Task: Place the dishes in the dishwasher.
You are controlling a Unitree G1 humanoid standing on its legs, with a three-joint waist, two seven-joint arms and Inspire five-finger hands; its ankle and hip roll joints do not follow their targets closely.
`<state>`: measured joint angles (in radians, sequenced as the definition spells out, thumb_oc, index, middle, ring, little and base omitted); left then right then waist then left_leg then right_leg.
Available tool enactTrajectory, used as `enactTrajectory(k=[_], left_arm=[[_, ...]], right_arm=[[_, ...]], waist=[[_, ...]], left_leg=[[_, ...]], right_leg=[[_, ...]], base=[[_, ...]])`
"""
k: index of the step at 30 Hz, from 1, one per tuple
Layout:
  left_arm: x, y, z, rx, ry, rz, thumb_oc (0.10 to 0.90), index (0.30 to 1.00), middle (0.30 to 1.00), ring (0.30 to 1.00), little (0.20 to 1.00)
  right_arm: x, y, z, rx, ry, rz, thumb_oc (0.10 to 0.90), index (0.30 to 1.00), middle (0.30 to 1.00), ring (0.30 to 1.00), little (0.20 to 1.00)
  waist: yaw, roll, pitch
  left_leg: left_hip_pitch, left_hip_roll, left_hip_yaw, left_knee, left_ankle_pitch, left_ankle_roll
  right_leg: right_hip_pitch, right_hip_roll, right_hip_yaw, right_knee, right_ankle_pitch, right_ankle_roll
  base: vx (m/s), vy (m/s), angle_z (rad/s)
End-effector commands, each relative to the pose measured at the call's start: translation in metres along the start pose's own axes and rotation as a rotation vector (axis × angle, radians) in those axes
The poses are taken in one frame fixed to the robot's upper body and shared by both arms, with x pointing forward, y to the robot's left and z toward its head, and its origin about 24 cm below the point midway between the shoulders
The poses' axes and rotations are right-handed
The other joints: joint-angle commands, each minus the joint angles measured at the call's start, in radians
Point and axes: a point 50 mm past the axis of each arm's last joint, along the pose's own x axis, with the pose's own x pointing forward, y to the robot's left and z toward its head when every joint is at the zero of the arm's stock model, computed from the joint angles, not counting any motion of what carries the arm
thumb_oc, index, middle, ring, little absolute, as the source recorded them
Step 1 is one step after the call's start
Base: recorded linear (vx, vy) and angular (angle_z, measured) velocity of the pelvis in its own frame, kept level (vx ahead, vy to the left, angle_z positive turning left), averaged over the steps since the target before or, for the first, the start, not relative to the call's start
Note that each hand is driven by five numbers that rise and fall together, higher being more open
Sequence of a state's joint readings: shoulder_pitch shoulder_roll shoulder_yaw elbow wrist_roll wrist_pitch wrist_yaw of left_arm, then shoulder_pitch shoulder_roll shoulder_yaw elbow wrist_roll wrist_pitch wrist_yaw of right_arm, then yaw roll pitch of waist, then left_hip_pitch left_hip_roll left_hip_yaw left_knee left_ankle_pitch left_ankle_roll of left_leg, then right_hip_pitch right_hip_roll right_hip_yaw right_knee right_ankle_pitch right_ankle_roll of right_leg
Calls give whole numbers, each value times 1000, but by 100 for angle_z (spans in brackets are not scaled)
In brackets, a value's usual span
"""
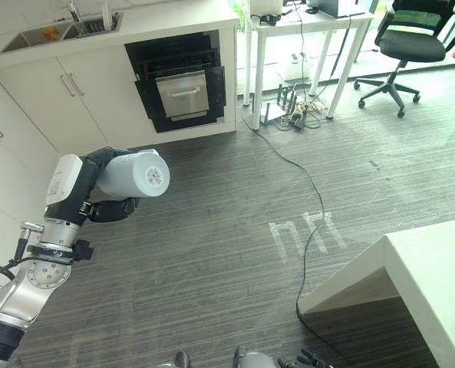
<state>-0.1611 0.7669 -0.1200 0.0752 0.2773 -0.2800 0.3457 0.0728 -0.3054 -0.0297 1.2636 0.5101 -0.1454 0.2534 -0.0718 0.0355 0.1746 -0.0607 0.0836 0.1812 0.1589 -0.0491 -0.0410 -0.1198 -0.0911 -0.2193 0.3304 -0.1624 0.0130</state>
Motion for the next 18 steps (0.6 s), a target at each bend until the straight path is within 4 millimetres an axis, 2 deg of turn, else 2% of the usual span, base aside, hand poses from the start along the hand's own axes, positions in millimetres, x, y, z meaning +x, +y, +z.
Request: enactTrajectory(k=[1, 9, 18], left_arm=[[29, 57, 24, -18, -146, 287, 400, 300, 300, 300, 300], [33, 62, 30, -6, -155, 296, 400, 300, 300, 300, 300], [24, 56, 22, 3, -96, 325, 400, 300, 300, 300, 300]], right_arm=[[0, 7, -1, -56, -23, 37, 800, 900, 900, 900, 900], [2, 17, -4, -108, 2, 70, 800, 900, 900, 900, 900], [3, 19, -4, -213, 32, 103, 800, 900, 900, 900, 900]], waist=[[14, -2, -64], [30, -14, -74], [65, -25, -80]], left_leg=[[-78, 24, -3, 141, -143, -15], [-77, 12, 9, 141, -153, -5], [-69, 12, 2, 141, -158, -9]], right_leg=[[42, -108, -13, -30, -4, 158], [30, -135, -28, -30, 10, 177], [53, -142, -62, -30, -2, 181]], base=[[9, 78, -2], [-19, 47, 2], [-28, 36, 2]])
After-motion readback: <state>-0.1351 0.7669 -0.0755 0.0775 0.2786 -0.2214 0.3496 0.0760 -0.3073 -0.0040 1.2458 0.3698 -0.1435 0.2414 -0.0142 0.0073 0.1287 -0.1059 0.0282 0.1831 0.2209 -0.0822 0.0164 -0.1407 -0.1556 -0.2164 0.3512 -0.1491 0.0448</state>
